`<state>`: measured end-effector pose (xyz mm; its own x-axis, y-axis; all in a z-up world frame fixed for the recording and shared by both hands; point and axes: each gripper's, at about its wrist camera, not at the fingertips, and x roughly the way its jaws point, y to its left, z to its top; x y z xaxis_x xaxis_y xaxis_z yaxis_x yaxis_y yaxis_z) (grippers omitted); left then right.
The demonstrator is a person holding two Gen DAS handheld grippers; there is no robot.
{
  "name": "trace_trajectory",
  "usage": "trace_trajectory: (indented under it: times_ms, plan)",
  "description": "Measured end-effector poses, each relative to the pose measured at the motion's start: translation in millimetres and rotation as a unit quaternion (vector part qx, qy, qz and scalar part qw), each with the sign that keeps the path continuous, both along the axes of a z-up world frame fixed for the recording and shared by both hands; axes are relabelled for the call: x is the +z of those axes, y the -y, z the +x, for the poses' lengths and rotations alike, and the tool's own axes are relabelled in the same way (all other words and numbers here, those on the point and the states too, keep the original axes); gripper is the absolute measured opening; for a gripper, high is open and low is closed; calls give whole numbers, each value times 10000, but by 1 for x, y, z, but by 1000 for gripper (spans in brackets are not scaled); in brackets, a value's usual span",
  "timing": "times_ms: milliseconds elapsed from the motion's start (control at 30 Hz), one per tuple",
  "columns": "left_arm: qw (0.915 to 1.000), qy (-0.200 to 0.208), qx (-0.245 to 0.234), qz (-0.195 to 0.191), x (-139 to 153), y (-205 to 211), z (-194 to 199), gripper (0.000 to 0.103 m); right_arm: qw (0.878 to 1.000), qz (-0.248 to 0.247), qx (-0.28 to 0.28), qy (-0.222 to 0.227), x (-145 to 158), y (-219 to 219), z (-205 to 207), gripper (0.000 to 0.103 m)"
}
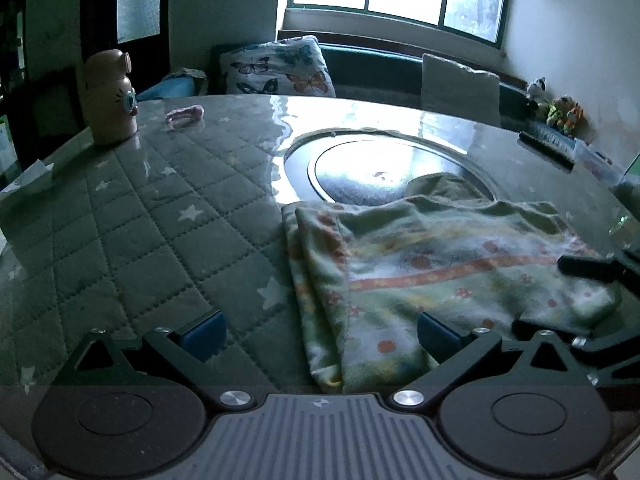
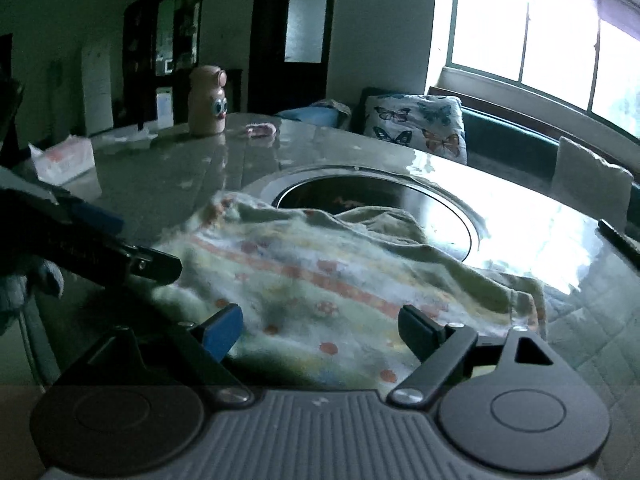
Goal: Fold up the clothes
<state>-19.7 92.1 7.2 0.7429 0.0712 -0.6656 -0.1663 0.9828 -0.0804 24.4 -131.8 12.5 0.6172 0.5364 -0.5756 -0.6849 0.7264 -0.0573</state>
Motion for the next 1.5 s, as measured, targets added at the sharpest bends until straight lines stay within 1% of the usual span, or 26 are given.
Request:
trace_trajectory:
  times_ms: [100, 233, 333, 400, 500, 533, 667, 700, 767, 833, 867, 933, 1000, 1100, 1167, 1267, 1333, 1433, 1467, 1500]
  plan:
    - [10000, -12, 20, 3, 0, 0, 1, 103, 9999, -54, 24, -107, -3, -2, -1, 86]
    - [10000, 8, 71, -15, 3, -4, 4, 103, 9999, -64, 123, -37, 1, -4, -6, 85]
    - [9999, 40, 159, -51, 6, -10, 7, 103, 9996, -106, 257, 18, 5, -9, -9, 81]
    - [9997, 50, 227, -55, 8, -14, 11, 103, 9991, -137, 412, 19, 7, -14, -12, 80]
    - [9994, 56, 318, -110, 10, -23, 16, 102, 9969, -239, 748, 28, 8, -26, -17, 75]
    - [9993, 57, 348, -155, 10, -27, 18, 101, 9956, -288, 885, 42, 8, -32, -19, 72]
    - [9982, 30, 474, -376, 12, -41, 24, 91, 9880, -448, 1468, 151, 7, -55, -30, 68]
    - [9978, 21, 502, -425, 11, -44, 25, 89, 9854, -483, 1621, 183, 7, -61, -32, 66]
    - [9970, -15, 543, -553, 10, -49, 27, 81, 9808, -568, 1850, 226, 5, -72, -37, 60]
    - [9959, -64, 570, -704, 8, -54, 29, 78, 9765, -652, 2036, 270, 3, -82, -40, 55]
    - [9953, -78, 568, -779, 7, -55, 29, 78, 9748, -690, 2101, 297, 2, -87, -42, 53]
    - [9943, -96, 560, -899, 6, -57, 30, 78, 9712, -766, 2231, 350, 0, -96, -44, 52]
    - [9933, -116, 533, -1014, 6, -58, 31, 78, 9679, -861, 2320, 433, -3, -103, -47, 48]
    - [9917, -146, 480, -1187, 5, -58, 32, 78, 9655, -972, 2341, 592, -7, -108, -51, 33]
    - [9904, -164, 433, -1302, 5, -56, 33, 78, 9670, -921, 2305, 577, -5, -107, -51, 17]
    - [9877, -184, 416, -1493, 5, -54, 35, 78, 9713, -688, 2233, 440, 3, -99, -48, 12]
    - [9843, -214, 425, -1699, 6, -54, 37, 77, 9747, -502, 2152, 328, 10, -93, -45, 11]
    - [9762, -290, 399, -2112, 6, -55, 41, 70, 9795, -173, 2001, 172, 23, -81, -41, 10]
    - [9727, -317, 379, -2267, 5, -55, 42, 63, 9805, -93, 1958, 163, 27, -77, -40, 10]
    - [9688, -345, 348, -2430, 4, -56, 44, 59, 9813, -19, 1915, 166, 31, -72, -40, 10]
